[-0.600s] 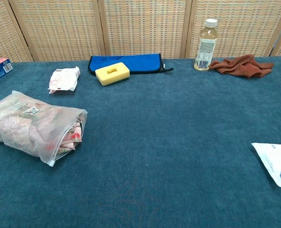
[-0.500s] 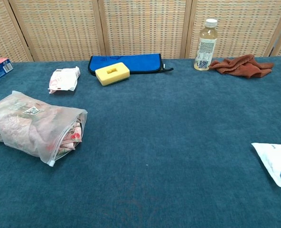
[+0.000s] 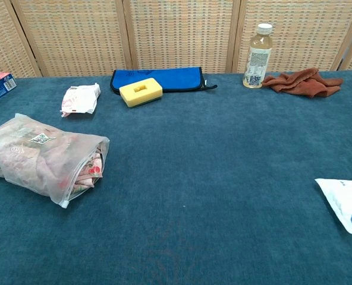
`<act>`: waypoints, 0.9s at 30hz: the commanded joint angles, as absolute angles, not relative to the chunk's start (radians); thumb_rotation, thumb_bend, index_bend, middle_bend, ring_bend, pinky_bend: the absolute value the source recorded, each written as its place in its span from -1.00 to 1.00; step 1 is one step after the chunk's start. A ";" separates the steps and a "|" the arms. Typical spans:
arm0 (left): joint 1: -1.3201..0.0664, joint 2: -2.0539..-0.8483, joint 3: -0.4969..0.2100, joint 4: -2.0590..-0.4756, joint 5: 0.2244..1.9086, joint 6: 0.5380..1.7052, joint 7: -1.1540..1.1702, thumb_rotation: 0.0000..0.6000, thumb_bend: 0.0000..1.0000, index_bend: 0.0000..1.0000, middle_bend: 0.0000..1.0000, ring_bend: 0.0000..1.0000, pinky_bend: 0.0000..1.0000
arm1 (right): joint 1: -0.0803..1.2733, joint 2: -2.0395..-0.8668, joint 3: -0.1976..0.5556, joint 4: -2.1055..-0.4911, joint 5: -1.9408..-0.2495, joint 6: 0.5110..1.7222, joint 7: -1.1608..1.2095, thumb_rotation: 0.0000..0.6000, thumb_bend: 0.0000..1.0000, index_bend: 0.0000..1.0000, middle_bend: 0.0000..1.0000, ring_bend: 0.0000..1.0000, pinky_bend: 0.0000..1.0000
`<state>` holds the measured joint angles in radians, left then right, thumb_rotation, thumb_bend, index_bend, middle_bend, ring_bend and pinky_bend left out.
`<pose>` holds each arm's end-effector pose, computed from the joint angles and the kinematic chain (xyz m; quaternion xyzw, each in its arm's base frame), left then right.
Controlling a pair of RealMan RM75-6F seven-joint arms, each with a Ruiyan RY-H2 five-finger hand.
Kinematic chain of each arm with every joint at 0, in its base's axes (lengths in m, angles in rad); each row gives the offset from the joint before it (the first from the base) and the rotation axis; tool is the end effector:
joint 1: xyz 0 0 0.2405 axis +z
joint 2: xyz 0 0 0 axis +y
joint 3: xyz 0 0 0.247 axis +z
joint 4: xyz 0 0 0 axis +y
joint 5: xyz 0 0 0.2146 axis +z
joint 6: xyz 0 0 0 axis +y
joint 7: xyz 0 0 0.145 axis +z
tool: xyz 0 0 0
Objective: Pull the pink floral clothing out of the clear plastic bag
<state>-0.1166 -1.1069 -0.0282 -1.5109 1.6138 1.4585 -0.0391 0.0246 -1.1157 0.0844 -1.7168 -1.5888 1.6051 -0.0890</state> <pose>-0.3094 0.1877 0.1517 -0.6536 -0.3456 -0.3782 0.5570 -0.2734 -0.1686 0.1602 0.5746 -0.3443 0.4371 0.6003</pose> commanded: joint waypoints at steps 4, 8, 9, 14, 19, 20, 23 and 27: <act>-0.323 -1.218 -0.050 -1.230 1.707 1.272 -0.122 1.00 -0.75 -1.00 -1.00 -1.00 -1.00 | 0.040 -1.122 0.093 -1.716 -1.564 1.576 -0.103 1.00 -1.00 -1.00 -1.00 -1.00 -1.00; -0.396 -1.289 -0.043 -1.093 1.719 1.198 -0.177 1.00 -0.74 -1.00 -1.00 -1.00 -1.00 | 0.045 -1.129 0.094 -1.713 -1.551 1.562 -0.119 1.00 -1.00 -1.00 -1.00 -1.00 -1.00; -0.411 -1.304 -0.041 -1.063 1.721 1.184 -0.185 1.00 -0.74 -1.00 -1.00 -1.00 -1.00 | 0.047 -1.131 0.094 -1.712 -1.548 1.560 -0.123 1.00 -1.00 -1.00 -1.00 -1.00 -1.00; -0.469 -1.352 -0.026 -0.971 1.727 1.112 -0.175 1.00 -0.75 -1.00 -1.00 -1.00 -1.00 | 0.050 -1.138 0.094 -1.710 -1.543 1.553 -0.135 1.00 -1.00 -1.00 -1.00 -1.00 -1.00; -0.506 -1.382 -0.005 -0.946 1.723 1.051 -0.155 1.00 -0.75 -1.00 -1.00 -1.00 -1.00 | 0.052 -1.141 0.092 -1.713 -1.541 1.550 -0.140 1.00 -1.00 -1.00 -1.00 -1.00 -1.00; -0.511 -1.387 -0.001 -0.947 1.724 1.044 -0.157 1.00 -0.75 -1.00 -1.00 -1.00 -1.00 | 0.052 -1.141 0.092 -1.713 -1.540 1.550 -0.140 1.00 -1.00 -1.00 -1.00 -1.00 -1.00; -0.522 -1.403 0.006 -0.946 1.720 1.029 -0.156 1.00 -0.75 -1.00 -1.00 -1.00 -1.00 | 0.052 -1.141 0.094 -1.713 -1.535 1.551 -0.138 1.00 -1.00 -1.00 -1.00 -1.00 -1.00; -0.539 -1.428 0.012 -0.936 1.709 1.001 -0.133 1.00 -0.75 -1.00 -1.00 -1.00 -1.00 | 0.052 -1.140 0.096 -1.712 -1.531 1.550 -0.134 1.00 -1.00 -1.00 -1.00 -1.00 -1.00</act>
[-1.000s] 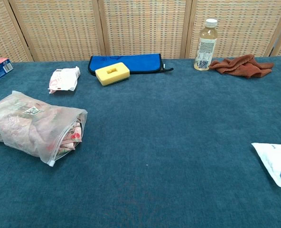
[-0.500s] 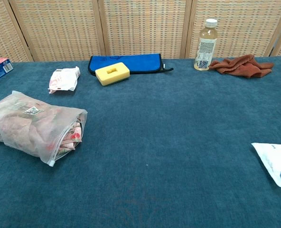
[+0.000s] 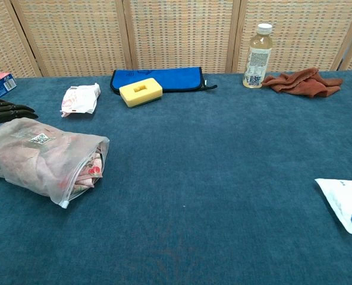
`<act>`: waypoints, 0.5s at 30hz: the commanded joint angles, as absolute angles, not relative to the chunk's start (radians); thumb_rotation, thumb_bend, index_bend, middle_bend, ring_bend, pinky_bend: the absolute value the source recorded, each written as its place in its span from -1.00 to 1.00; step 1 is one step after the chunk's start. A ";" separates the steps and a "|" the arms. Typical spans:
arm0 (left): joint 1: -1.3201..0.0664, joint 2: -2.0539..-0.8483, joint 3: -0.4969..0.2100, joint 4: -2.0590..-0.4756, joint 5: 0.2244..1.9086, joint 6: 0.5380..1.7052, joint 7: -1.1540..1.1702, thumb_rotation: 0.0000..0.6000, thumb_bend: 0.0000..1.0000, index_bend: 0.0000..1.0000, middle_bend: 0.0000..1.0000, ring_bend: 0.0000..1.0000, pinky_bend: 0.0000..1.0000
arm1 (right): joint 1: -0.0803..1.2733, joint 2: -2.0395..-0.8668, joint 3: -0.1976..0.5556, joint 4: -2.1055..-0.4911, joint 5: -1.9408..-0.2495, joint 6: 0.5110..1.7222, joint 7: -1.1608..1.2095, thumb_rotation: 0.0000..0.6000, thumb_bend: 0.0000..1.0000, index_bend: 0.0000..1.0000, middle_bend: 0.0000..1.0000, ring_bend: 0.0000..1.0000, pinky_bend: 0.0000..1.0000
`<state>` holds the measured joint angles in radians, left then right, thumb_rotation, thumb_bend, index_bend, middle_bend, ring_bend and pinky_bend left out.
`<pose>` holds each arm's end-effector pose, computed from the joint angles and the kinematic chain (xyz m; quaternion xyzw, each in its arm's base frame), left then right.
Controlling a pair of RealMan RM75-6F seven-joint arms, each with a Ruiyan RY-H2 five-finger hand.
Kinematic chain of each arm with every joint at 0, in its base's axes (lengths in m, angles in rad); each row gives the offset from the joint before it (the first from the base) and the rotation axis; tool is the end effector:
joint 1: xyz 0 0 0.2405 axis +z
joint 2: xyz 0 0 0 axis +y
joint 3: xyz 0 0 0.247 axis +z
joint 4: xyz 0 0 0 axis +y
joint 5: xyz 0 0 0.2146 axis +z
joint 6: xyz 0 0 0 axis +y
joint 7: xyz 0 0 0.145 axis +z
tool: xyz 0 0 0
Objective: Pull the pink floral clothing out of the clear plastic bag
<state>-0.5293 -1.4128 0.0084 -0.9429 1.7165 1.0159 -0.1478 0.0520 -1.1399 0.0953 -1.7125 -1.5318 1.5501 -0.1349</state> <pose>-0.3169 0.3243 0.0600 -0.8170 -0.2565 -0.2492 0.4523 -0.2768 -0.1794 0.1501 0.5788 -0.3551 0.4137 0.6064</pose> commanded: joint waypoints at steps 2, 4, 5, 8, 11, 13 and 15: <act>-0.546 -1.438 0.014 -0.937 1.703 0.990 -0.129 1.00 -0.75 -1.00 -1.00 -1.00 -1.00 | 0.052 -1.139 0.096 -1.712 -1.531 1.551 -0.132 1.00 -1.00 -1.00 -1.00 -1.00 -1.00; -0.554 -1.450 0.015 -0.935 1.698 0.984 -0.121 1.00 -0.75 -1.00 -1.00 -1.00 -1.00 | 0.052 -1.138 0.097 -1.711 -1.529 1.552 -0.128 1.00 -1.00 -1.00 -1.00 -1.00 -1.00; -0.556 -1.455 0.016 -0.935 1.696 0.981 -0.119 1.00 -0.75 -1.00 -1.00 -1.00 -1.00 | 0.051 -1.138 0.097 -1.711 -1.528 1.553 -0.127 1.00 -1.00 -1.00 -1.00 -1.00 -1.00; -0.566 -1.468 0.020 -0.936 1.681 0.955 -0.109 1.00 -0.75 -1.00 -0.98 -0.94 -0.82 | 0.051 -1.136 0.099 -1.709 -1.525 1.554 -0.119 1.00 -1.00 -1.00 -1.00 -1.00 -1.00; -0.569 -1.481 0.018 -0.938 1.655 0.936 -0.114 1.00 -0.74 -0.72 -0.66 -0.57 -0.38 | 0.051 -1.135 0.099 -1.709 -1.524 1.555 -0.114 1.00 -1.00 -1.00 -1.00 -1.00 -1.00; -0.568 -1.492 0.016 -0.931 1.642 0.933 -0.121 1.00 -0.74 -0.15 -0.25 -0.23 -0.14 | 0.051 -1.134 0.099 -1.708 -1.524 1.555 -0.112 1.00 -1.00 -1.00 -1.00 -1.00 -1.00; -0.563 -1.509 0.014 -0.913 1.635 0.948 -0.126 1.00 -0.75 0.16 0.00 -0.03 0.00 | 0.051 -1.134 0.098 -1.708 -1.524 1.555 -0.111 1.00 -1.00 -1.00 -1.00 -1.00 -1.00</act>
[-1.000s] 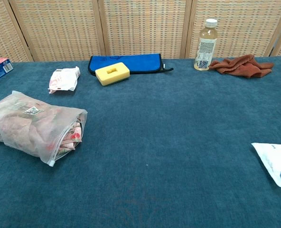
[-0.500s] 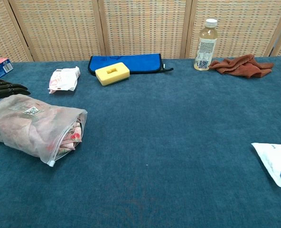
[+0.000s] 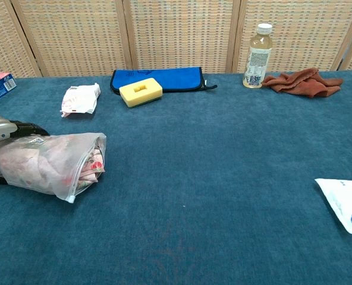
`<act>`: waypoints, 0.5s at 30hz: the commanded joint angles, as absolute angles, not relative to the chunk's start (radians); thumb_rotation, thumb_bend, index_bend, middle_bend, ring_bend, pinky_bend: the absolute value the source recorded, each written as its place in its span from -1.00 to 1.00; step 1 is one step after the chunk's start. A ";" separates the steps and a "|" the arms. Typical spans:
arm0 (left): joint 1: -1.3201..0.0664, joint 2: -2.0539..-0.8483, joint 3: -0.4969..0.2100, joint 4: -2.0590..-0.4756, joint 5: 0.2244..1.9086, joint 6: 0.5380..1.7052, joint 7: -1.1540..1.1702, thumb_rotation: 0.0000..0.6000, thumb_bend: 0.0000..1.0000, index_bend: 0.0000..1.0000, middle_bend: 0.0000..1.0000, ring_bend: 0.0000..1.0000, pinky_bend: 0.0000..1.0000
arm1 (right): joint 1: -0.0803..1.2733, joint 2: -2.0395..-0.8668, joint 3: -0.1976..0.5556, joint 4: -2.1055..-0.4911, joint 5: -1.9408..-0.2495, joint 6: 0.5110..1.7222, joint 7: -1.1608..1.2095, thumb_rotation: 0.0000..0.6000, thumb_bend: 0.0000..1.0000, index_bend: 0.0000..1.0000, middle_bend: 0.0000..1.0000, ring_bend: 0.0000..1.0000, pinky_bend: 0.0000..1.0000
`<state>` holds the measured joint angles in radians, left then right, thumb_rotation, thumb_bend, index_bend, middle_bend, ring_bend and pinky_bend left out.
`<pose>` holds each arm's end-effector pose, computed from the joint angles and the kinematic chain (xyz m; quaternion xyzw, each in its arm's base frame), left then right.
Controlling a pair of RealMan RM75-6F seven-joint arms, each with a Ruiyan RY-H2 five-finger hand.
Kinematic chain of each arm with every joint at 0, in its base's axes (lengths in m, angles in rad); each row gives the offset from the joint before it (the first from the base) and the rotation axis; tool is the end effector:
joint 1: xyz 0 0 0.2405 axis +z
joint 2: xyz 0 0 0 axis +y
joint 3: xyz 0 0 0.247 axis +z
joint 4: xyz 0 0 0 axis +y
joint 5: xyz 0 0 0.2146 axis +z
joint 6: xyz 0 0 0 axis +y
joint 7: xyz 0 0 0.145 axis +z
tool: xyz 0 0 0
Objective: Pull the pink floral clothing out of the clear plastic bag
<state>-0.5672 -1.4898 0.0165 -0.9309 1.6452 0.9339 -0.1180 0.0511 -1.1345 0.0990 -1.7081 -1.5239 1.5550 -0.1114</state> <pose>-0.3095 0.3301 0.0269 -0.8169 -0.2868 -0.2357 0.4413 -0.2789 -0.1799 0.1535 0.5721 -0.3586 0.4185 0.6074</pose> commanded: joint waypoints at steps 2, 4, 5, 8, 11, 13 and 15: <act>-0.554 -1.528 0.009 -0.899 1.623 0.968 -0.161 1.00 -0.75 0.28 0.10 0.05 0.07 | 0.051 -1.135 0.098 -1.708 -1.525 1.556 -0.111 1.00 -1.00 -1.00 -1.00 -1.00 -1.00; -0.547 -1.544 0.007 -0.881 1.616 0.988 -0.201 1.00 -0.74 0.30 0.13 0.08 0.09 | 0.052 -1.135 0.097 -1.708 -1.527 1.555 -0.111 1.00 -1.00 -1.00 -1.00 -1.00 -1.00; -0.543 -1.553 0.004 -0.871 1.612 1.003 -0.231 1.00 -0.74 0.30 0.13 0.09 0.10 | 0.052 -1.135 0.096 -1.709 -1.528 1.555 -0.111 1.00 -1.00 -1.00 -1.00 -1.00 -1.00; -0.532 -1.571 -0.008 -0.863 1.603 1.053 -0.332 1.00 -0.74 0.30 0.13 0.09 0.10 | 0.054 -1.136 0.091 -1.712 -1.533 1.549 -0.105 1.00 -1.00 -1.00 -1.00 -1.00 -1.00; -0.523 -1.578 -0.022 -0.867 1.608 1.126 -0.451 1.00 -0.74 0.30 0.13 0.09 0.10 | 0.059 -1.131 0.087 -1.718 -1.539 1.537 -0.087 1.00 -1.00 -1.00 -1.00 -1.00 -1.00; -0.520 -1.579 -0.034 -0.878 1.616 1.181 -0.520 1.00 -0.74 0.31 0.13 0.09 0.10 | 0.069 -1.120 0.083 -1.723 -1.543 1.518 -0.071 1.00 -1.00 -1.00 -1.00 -1.00 -1.00; -0.523 -1.578 -0.045 -0.891 1.625 1.229 -0.579 1.00 -0.74 0.31 0.13 0.09 0.10 | 0.082 -1.099 0.084 -1.734 -1.547 1.495 -0.045 1.00 -1.00 -1.00 -1.00 -1.00 -1.00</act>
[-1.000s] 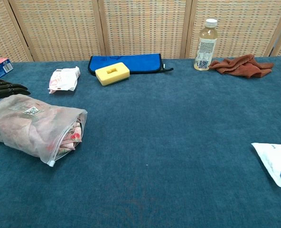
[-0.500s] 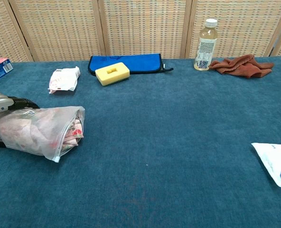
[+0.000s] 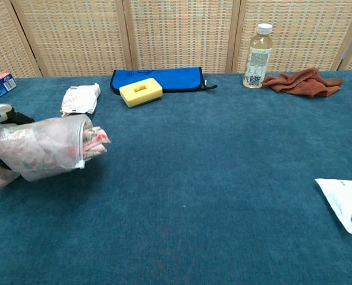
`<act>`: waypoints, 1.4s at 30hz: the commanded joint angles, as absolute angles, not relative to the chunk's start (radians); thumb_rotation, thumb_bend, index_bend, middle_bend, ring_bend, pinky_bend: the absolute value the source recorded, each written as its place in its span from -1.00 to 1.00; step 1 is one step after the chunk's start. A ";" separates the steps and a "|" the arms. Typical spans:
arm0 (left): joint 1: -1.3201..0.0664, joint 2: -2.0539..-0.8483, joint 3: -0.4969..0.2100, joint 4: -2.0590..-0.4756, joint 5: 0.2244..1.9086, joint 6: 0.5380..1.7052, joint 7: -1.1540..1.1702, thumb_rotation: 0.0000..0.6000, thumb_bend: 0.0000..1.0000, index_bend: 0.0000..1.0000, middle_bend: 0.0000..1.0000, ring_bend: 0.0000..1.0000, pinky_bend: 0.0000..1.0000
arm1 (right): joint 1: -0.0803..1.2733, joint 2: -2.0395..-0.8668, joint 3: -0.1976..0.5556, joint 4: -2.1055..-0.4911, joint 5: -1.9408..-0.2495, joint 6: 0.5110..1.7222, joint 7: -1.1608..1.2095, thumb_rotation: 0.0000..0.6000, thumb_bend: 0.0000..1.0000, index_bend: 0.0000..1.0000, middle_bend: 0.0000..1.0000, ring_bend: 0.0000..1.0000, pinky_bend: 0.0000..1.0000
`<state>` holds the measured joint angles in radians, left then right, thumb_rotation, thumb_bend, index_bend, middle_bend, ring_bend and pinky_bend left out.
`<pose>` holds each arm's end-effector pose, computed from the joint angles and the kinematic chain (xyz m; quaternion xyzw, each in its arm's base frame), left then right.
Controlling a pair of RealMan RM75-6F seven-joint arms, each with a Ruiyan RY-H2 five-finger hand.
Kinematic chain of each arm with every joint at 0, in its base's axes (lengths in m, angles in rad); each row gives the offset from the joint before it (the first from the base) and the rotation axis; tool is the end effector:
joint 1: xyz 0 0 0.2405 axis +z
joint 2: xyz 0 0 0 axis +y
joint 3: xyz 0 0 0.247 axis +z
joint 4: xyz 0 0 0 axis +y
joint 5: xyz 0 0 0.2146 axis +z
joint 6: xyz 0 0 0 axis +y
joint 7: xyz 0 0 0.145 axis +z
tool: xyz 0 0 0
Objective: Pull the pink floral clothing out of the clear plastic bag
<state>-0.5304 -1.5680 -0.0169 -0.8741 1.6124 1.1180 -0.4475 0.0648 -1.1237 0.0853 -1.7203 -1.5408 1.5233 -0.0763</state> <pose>-0.2961 0.3289 0.0272 -0.7183 -0.3948 -0.3948 0.4152 -0.2750 -0.1811 0.1487 0.5833 -0.3737 0.4242 0.5832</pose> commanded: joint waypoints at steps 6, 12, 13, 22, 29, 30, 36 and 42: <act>-0.593 -1.600 -0.137 -1.024 1.606 1.294 -0.701 1.00 -0.75 0.31 0.13 0.09 0.10 | 0.189 -0.943 0.121 -1.838 -1.542 1.335 0.173 1.00 -1.00 -0.98 -1.00 -1.00 -1.00; -0.661 -1.640 -0.183 -1.114 1.572 1.244 -0.620 1.00 -0.74 0.32 0.13 0.09 0.10 | 0.279 -0.838 0.171 -1.902 -1.503 1.216 0.345 1.00 -1.00 -0.79 -1.00 -1.00 -1.00; -0.671 -1.647 -0.189 -1.123 1.567 1.235 -0.602 1.00 -0.74 0.32 0.13 0.09 0.10 | 0.291 -0.825 0.179 -1.910 -1.494 1.199 0.368 1.00 -1.00 -0.76 -1.00 -1.00 -1.00; -0.738 -1.702 -0.224 -1.180 1.528 1.186 -0.483 1.00 -0.74 0.32 0.13 0.09 0.10 | 0.391 -0.725 0.245 -1.973 -1.421 1.071 0.519 1.00 -1.00 -0.53 -1.00 -1.00 -1.00; -0.765 -1.740 -0.243 -1.199 1.511 1.194 -0.397 1.00 -0.74 0.32 0.13 0.09 0.10 | 0.473 -0.678 0.292 -2.032 -1.339 0.959 0.563 1.00 -1.00 -0.38 -1.00 -1.00 -1.00; -0.767 -1.741 -0.243 -1.202 1.512 1.195 -0.393 1.00 -0.74 0.32 0.13 0.09 0.10 | 0.483 -0.671 0.297 -2.040 -1.328 0.940 0.571 1.00 -1.00 -0.37 -1.00 -1.00 -1.00; -0.773 -1.749 -0.246 -1.218 1.508 1.205 -0.375 1.00 -0.74 0.32 0.13 0.09 0.10 | 0.541 -0.623 0.322 -2.076 -1.254 0.829 0.605 1.00 -1.00 -0.33 -1.00 -1.00 -1.00; -0.780 -1.775 -0.265 -1.218 1.492 1.225 -0.353 1.00 -0.75 0.32 0.13 0.09 0.10 | 0.621 -0.588 0.355 -2.121 -1.127 0.704 0.607 1.00 -1.00 -0.33 -1.00 -1.00 -1.00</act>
